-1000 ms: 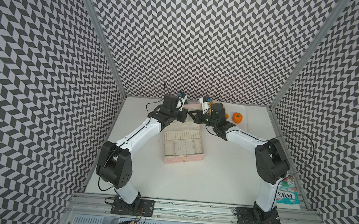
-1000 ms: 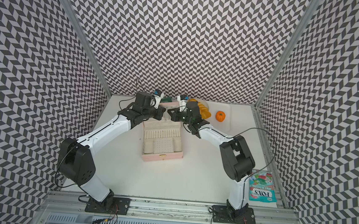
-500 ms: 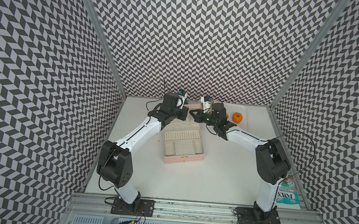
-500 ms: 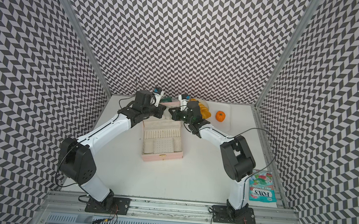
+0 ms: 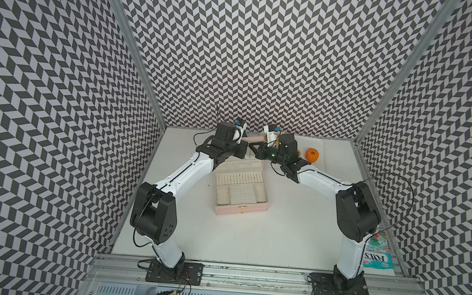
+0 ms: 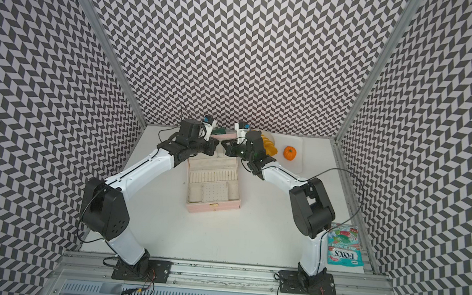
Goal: Put jewelry chain into jewelry box
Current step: Hang the necklace on the jewelry box clasp.
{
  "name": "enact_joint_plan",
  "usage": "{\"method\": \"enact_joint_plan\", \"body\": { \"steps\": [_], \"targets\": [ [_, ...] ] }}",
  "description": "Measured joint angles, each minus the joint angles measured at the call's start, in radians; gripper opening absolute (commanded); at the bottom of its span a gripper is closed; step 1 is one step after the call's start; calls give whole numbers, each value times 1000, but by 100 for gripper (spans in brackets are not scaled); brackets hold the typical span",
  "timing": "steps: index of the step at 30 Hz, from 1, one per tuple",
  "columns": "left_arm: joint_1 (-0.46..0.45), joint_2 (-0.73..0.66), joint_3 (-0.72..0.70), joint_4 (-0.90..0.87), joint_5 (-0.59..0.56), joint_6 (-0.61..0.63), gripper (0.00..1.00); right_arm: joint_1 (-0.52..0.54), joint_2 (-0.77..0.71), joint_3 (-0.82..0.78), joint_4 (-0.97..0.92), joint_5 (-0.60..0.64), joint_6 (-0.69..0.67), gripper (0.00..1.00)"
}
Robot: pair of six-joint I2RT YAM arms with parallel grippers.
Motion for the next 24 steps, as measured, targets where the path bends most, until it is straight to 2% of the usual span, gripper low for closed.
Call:
{"method": "enact_joint_plan", "body": {
  "steps": [24],
  "targets": [
    [14, 0, -16, -12, 18, -32, 0, 1, 9, -21, -2, -35, 5, 0]
  ]
}}
